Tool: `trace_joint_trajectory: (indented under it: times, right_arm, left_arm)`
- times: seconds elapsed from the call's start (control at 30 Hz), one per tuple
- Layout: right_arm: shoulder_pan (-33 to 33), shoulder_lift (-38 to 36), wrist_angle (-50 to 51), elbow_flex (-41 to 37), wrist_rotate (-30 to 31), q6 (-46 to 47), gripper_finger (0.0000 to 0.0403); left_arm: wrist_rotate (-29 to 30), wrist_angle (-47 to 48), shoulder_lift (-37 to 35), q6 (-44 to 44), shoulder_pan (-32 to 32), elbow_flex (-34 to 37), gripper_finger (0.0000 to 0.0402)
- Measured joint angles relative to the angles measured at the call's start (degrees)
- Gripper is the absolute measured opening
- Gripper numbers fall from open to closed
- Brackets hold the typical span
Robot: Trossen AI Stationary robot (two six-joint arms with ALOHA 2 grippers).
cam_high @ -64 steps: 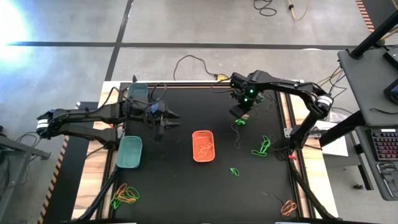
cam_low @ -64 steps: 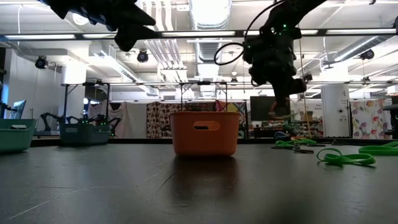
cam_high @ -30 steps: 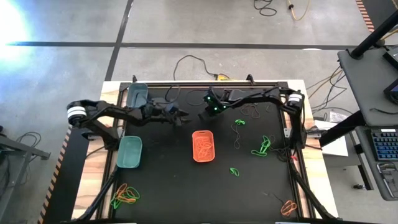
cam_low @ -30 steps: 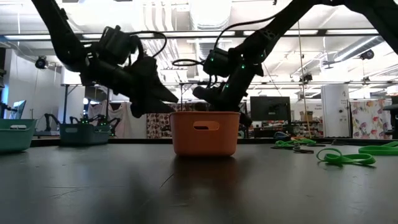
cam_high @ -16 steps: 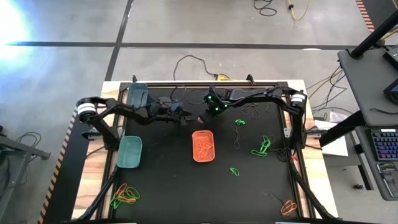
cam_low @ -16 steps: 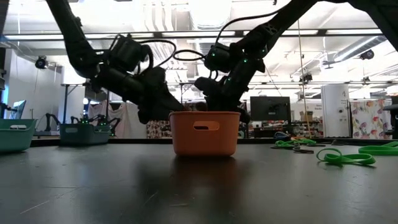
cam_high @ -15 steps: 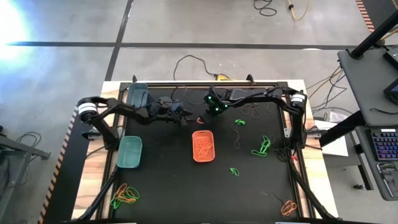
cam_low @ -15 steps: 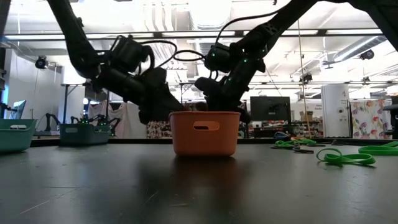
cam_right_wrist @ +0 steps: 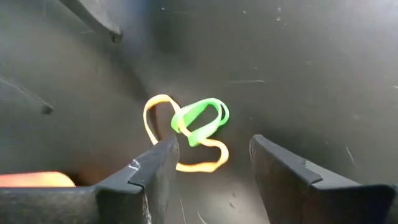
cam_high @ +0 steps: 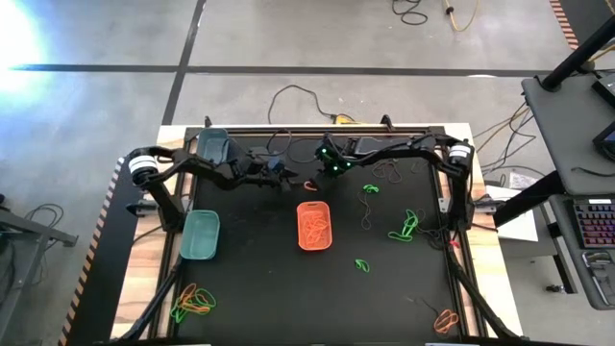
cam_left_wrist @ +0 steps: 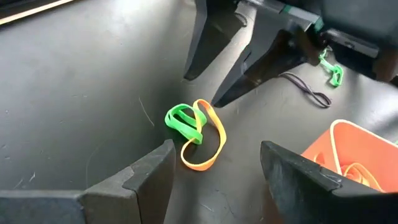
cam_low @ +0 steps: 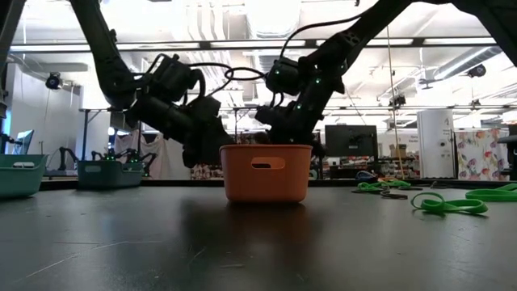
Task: Sort rubber bands into baskets
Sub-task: Put the green rubber band into the light sea green bin
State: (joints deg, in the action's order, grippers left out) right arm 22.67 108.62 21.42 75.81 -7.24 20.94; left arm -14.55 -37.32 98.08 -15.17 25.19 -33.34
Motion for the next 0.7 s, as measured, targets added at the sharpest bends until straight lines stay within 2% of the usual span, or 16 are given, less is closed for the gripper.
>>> trace_joint_trajectory:
  times: [0.1,0.2,0.47,0.7]
  right_arm:
    - [0.27,1.37,-1.87,-0.02,-0.31,1.38,0.0185]
    - [0.32,3.17,-4.91,-0.02,-0.60,1.40,0.0179]
    - [0.36,4.58,-6.76,0.13,-0.36,0.71,0.0157]
    - [0.30,4.44,-6.33,0.13,-2.24,0.90,0.0102]
  left_arm:
    - [0.04,-0.32,0.89,1.22,0.00,0.07,0.0220]
    - [0.21,-1.25,4.68,2.79,0.25,-0.60,0.0220]
    - [0.42,-2.76,13.66,4.10,0.52,-6.69,0.0211]
    - [2.71,-2.86,14.60,4.48,0.46,-7.26,0.0184]
